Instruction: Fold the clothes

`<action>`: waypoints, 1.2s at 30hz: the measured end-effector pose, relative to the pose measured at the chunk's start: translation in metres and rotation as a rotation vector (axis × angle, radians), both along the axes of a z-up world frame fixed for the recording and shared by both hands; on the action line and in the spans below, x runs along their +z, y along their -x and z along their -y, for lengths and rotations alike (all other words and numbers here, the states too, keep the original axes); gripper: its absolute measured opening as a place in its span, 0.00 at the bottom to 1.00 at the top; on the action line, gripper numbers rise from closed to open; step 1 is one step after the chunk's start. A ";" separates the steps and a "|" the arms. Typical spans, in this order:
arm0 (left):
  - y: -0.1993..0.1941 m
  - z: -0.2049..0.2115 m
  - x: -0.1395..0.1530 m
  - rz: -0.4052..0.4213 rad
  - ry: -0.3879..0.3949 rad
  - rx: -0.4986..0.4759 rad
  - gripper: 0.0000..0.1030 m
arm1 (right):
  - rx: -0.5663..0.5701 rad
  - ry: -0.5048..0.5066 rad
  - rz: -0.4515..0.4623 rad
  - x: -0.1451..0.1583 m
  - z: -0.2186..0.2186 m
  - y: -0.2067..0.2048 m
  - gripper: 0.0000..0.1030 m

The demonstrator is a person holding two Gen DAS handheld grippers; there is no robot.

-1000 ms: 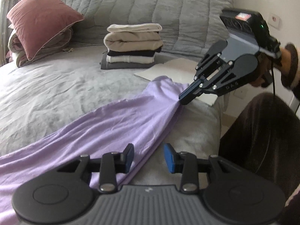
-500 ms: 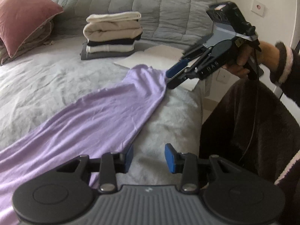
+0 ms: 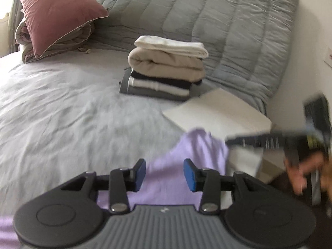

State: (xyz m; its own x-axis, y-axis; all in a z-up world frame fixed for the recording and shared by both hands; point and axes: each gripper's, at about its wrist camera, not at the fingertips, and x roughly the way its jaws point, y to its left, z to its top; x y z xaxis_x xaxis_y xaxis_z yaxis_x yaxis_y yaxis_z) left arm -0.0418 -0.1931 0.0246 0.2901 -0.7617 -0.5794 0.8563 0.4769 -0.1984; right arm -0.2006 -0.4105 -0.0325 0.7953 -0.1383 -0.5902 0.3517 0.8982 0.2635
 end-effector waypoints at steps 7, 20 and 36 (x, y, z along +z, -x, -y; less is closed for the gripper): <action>-0.015 0.079 -0.006 0.001 -0.036 -0.071 0.39 | -0.012 0.107 -0.001 -0.012 -0.006 0.000 0.46; 0.001 0.128 -0.043 -0.017 -0.120 -0.098 0.03 | 0.135 0.176 0.012 -0.021 -0.018 -0.002 0.05; 0.020 0.132 -0.057 0.044 -0.011 0.027 0.23 | 0.059 0.120 0.023 -0.017 -0.006 0.015 0.06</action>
State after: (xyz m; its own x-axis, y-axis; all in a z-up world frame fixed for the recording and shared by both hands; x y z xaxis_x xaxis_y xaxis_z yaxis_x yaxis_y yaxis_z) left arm -0.0618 -0.3250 -0.0323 0.3353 -0.7469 -0.5742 0.8509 0.5017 -0.1556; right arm -0.2158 -0.4048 -0.0497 0.8170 -0.1597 -0.5540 0.2927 0.9427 0.1600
